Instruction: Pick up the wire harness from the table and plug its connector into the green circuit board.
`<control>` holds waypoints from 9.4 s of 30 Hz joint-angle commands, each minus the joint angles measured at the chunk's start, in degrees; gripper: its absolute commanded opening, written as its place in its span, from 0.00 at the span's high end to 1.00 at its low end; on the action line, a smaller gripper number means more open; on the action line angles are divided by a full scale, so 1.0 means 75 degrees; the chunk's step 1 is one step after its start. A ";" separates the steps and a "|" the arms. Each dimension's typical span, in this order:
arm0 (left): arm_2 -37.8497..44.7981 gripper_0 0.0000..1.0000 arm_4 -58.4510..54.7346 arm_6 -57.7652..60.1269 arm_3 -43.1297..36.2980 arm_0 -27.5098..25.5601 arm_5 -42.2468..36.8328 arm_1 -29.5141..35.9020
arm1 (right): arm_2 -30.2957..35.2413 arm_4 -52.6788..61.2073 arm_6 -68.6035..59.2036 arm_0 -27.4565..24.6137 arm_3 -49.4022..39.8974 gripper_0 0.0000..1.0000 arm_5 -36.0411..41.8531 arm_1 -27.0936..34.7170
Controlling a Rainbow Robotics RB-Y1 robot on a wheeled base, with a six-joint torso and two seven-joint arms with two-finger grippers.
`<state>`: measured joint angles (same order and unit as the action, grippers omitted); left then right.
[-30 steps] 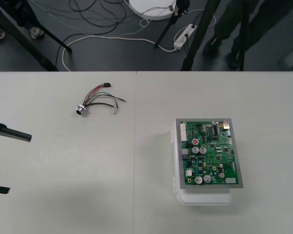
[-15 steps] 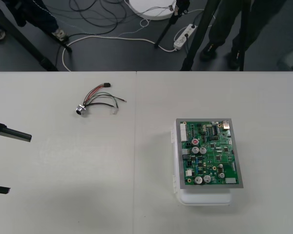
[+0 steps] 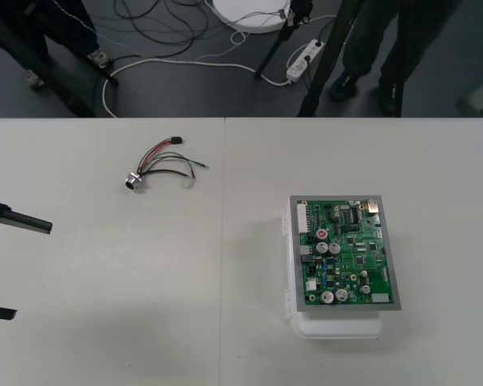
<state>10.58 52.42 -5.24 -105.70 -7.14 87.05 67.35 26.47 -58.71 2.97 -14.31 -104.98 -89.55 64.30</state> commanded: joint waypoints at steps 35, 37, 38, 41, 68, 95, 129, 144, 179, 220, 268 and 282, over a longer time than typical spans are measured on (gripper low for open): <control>0.0254 0.00 0.0006 0.0405 0.0019 0.0097 -0.0076 0.0044 | -0.0084 0.0117 0.0331 -0.0119 0.0040 0.00 -0.0060 0.0344; 0.0254 0.00 0.0006 0.0405 0.0019 0.0097 -0.0076 0.0044 | -0.0084 0.0117 0.0331 -0.0119 0.0040 0.00 -0.0060 0.0344; 0.0254 0.00 0.0006 0.0405 0.0019 0.0097 -0.0076 0.0044 | -0.0084 0.0117 0.0331 -0.0119 0.0040 0.00 -0.0060 0.0344; 0.0254 0.00 0.0006 0.0405 0.0019 0.0097 -0.0076 0.0044 | -0.0084 0.0117 0.0331 -0.0119 0.0040 0.00 -0.0060 0.0344; 0.0008 0.00 0.0229 0.0546 0.0159 -0.0114 0.0030 -0.0484 | -0.0436 0.0258 0.0331 -0.0424 0.0391 0.00 -0.0060 0.0368; -0.1668 0.00 0.2608 0.3382 0.0183 0.2136 -0.1247 -0.0484 | -0.1045 0.3481 0.1995 -0.2334 0.0895 0.00 0.1405 0.1340; -0.5477 0.00 0.8702 0.8866 0.0171 0.5628 -0.2794 -0.1632 | -0.9002 0.7207 0.5921 0.3619 0.3895 0.00 0.0116 0.2325; -0.6449 0.00 1.0987 1.0284 0.0944 0.6636 -0.2126 -0.2535 | -1.1510 0.7770 0.6495 0.5858 0.5243 0.00 -0.0060 0.1680; -0.6426 0.00 1.1268 1.0296 0.6218 0.8242 -0.2501 -0.4550 | -1.1534 0.8028 0.6683 0.5881 0.5255 0.00 -0.0060 0.1340; -0.6426 0.15 1.1819 1.0694 0.7929 0.8511 -0.3802 -0.5160 | -1.1627 0.8356 0.6273 0.5940 0.5079 0.00 -0.0060 0.1153; -0.5289 1.00 1.0225 0.9147 0.6780 0.8019 -0.4365 -0.5124 | -1.1651 0.7934 0.6519 0.5916 0.4633 0.00 -0.0060 0.1305; -0.4105 1.00 1.0506 0.8948 0.5081 0.6859 -0.4154 -0.5007 | -1.1651 0.7992 0.6495 0.5916 0.4657 0.00 -0.0060 0.1294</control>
<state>-22.86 130.31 65.72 -63.35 46.23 55.71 29.42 -61.25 0.94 52.14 28.64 -69.75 -89.24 73.09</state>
